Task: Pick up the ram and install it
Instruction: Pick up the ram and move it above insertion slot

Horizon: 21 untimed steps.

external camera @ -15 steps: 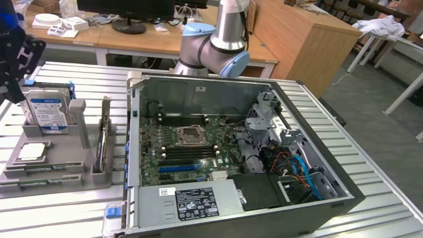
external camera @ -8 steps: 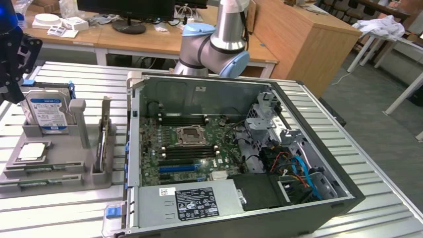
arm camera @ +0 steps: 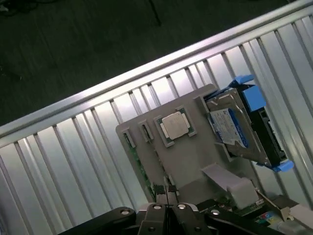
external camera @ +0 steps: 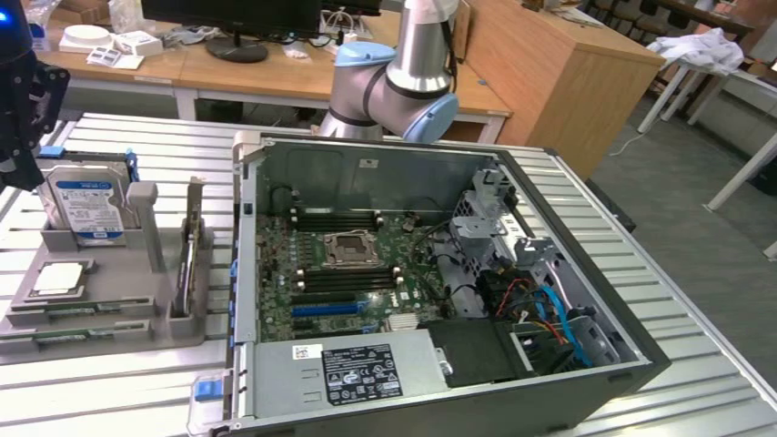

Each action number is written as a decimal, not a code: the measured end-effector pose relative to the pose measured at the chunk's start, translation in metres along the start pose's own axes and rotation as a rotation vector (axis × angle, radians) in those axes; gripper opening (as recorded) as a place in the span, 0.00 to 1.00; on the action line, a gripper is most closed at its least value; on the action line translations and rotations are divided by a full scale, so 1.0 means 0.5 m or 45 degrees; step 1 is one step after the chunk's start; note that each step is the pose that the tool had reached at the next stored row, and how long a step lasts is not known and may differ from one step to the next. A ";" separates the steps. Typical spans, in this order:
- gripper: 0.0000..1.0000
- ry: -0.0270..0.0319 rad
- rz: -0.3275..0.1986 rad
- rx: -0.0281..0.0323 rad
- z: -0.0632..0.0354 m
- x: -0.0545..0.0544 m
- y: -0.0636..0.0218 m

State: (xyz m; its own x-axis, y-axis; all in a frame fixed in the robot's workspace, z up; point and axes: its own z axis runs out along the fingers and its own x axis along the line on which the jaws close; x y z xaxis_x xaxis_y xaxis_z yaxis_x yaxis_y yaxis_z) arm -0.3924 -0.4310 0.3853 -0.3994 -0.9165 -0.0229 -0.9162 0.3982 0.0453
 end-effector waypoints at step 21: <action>0.11 0.0215 -0.472 -0.0108 0.001 0.000 0.000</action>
State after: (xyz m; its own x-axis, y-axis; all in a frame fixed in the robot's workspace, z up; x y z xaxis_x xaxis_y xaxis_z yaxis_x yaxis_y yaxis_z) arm -0.3924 -0.4310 0.3846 -0.0396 -0.9990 -0.0228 -0.9982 0.0386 0.0453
